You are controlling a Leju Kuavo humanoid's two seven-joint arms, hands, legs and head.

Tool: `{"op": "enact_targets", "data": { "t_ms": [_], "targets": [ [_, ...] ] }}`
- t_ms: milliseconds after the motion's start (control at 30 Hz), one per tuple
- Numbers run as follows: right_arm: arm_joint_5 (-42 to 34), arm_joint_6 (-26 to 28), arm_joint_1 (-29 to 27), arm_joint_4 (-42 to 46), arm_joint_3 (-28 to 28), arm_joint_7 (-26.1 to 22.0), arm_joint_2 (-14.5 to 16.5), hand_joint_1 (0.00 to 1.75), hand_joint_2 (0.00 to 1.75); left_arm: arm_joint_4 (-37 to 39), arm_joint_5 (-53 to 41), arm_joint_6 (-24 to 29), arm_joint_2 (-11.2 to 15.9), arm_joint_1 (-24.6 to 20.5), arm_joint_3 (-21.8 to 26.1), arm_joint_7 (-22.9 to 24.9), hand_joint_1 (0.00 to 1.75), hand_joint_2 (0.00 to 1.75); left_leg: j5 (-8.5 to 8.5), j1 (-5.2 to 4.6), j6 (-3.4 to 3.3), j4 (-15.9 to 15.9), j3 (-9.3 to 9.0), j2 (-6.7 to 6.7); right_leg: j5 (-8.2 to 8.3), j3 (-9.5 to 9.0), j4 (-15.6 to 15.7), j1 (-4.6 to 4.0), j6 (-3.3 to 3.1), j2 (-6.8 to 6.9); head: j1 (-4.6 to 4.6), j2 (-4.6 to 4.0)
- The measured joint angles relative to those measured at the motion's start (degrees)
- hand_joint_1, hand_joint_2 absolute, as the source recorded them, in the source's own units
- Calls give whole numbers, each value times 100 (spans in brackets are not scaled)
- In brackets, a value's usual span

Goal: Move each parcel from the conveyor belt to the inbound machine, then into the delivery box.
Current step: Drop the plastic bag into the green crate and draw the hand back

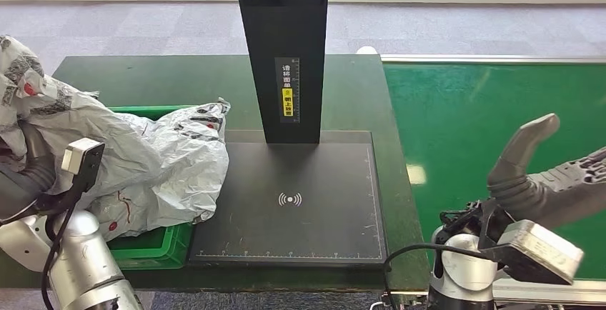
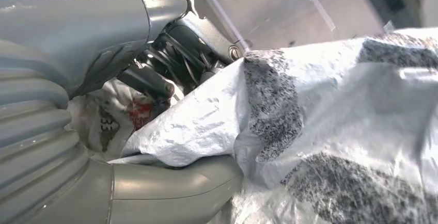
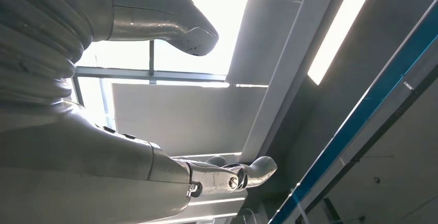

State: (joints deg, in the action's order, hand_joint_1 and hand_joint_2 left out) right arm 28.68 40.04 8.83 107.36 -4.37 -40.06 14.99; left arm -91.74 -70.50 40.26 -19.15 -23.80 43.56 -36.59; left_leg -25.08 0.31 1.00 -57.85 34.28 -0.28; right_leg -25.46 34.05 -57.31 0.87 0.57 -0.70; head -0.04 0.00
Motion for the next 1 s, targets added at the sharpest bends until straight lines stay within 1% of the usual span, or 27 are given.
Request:
{"op": "enact_targets", "data": {
  "t_ms": [67, 167, 267, 333, 400, 533, 767, 933, 1000],
  "targets": [
    [8, 0, -1, 0, 7, 0, 0, 0, 175, 54, -602, 0, -16, 9, -42, 620, 0, 175, 0, 0, 0, 0, 0, 0, 0, 1, 0, 0, 0, 0, 0, 0],
    [17, 0, -3, 0, 10, 0, -1, 0, 175, 160, -1385, -1, -32, 75, -291, 1537, 0, 175, 0, 0, 0, 0, 1, -1, 0, 3, 1, 1, 0, 1, 0, 0],
    [25, 1, -3, 0, 11, 0, -1, 0, 175, 418, -1687, -2, 45, 130, -708, 2431, 0, 175, 0, 0, 0, -1, 1, -1, 1, 2, 0, 1, 0, 1, 0, 0],
    [34, 1, -4, 0, 13, 0, -2, 0, 175, 549, -1695, -2, 122, 179, -995, 2765, 0, 175, 0, 0, 0, -1, 1, 1, 2, 3, 0, 0, -1, 0, 0, 0],
    [46, 1, -5, 0, 16, 0, -2, 0, 175, 647, -1697, 0, 186, 222, -1220, 2905, 0, 175, 0, 0, 0, -1, 1, 0, 2, 3, 0, 0, -1, 0, 0, 0],
    [54, 1, -18, 0, 19, 0, -2, 0, 175, 770, -1700, 2, 282, 283, -1494, 2965, 0, 0, 0, 0, 1, 0, 1, 0, 2, 4, 0, 0, -1, 0, 0, 0],
    [78, 2, -28, 0, 33, 0, -2, 0, 175, 947, -1700, 4, 358, 293, -1748, 3086, 0, 0, -1, 0, 1, 0, 2, 0, 2, 4, 0, 0, -1, 0, 0, 0],
    [176, 1, -62, -1, 82, 1, -6, 0, 175, 1133, -1700, 4, 456, 293, -1959, 3312, 0, 0, 0, 0, 1, 0, 2, 0, 2, 4, 0, 0, -1, 1, 0, 0],
    [163, 1, -66, -2, 109, 1, -7, 0, 175, 1153, -1677, 5, 477, 297, -2033, 3279, 0, 0, 0, 0, 1, 0, 3, -1, 2, 3, -1, 0, -1, 1, 0, 0]
  ]
}}
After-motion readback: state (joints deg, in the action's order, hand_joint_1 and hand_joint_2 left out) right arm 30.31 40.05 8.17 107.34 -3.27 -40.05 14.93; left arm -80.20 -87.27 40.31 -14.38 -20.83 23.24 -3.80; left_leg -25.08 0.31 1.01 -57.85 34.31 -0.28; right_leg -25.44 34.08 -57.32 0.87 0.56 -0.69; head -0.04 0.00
